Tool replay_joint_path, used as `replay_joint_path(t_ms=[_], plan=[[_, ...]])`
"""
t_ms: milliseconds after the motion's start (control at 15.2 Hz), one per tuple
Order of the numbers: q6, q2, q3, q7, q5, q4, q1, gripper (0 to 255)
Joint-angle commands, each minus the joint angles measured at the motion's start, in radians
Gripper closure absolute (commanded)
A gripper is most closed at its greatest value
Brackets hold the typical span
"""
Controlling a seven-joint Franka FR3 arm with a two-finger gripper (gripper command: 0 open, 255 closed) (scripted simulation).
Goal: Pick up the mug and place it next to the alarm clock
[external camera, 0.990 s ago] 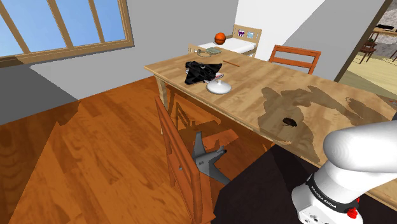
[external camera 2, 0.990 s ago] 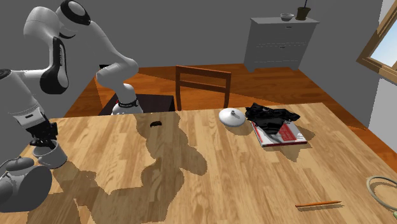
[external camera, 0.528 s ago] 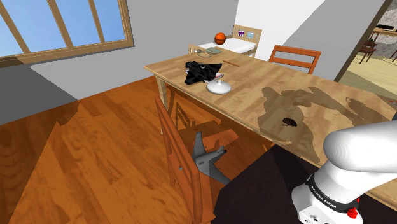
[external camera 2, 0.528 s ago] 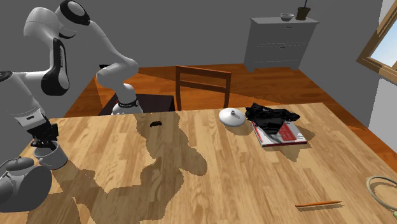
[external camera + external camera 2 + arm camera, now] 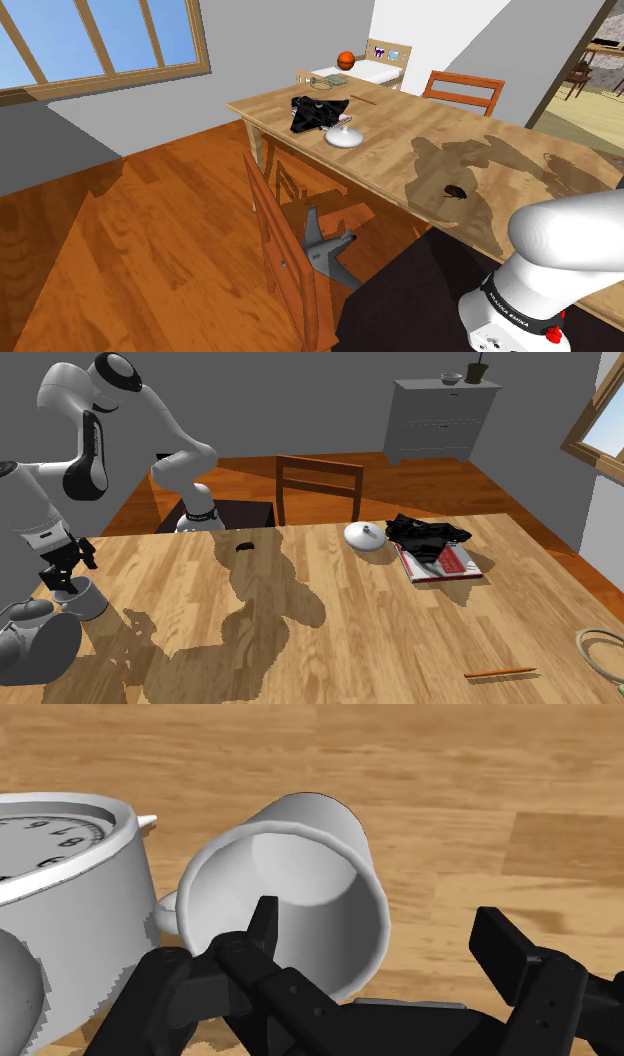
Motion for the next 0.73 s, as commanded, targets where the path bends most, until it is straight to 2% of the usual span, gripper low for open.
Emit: replay_joint_path(t_ms=[0,132,660], plan=[[-0.057,-0.023,0.061,-0.004,0.016,0.019,-0.035,0],[-0.121,-0.047,0.121,-0.01,0.034,0.047,-0.066,0],[-0.121,-0.048,0.12,-0.009,0.033,0.047,-0.065,0]])
